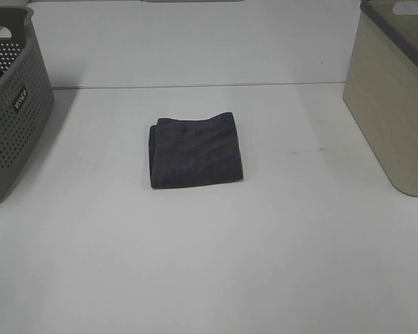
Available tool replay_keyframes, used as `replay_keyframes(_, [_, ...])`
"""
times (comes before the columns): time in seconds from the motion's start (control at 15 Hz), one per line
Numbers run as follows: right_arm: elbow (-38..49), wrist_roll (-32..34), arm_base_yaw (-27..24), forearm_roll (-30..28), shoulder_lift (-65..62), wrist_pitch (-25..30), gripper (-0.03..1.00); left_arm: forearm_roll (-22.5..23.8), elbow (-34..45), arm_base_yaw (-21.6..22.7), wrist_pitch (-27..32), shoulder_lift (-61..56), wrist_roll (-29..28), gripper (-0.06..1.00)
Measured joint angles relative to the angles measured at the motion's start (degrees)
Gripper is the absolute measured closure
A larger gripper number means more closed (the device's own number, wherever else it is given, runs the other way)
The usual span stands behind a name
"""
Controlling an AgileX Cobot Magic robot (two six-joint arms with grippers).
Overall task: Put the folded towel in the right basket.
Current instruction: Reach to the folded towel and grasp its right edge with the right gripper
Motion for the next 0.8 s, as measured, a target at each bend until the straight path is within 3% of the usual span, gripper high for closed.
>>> replay_keyframes(0.8, [0.0,0.0,0.0,0.0,0.0,0.0,0.28,0.0,0.0,0.0,0.0,0.0,0.0,-0.04])
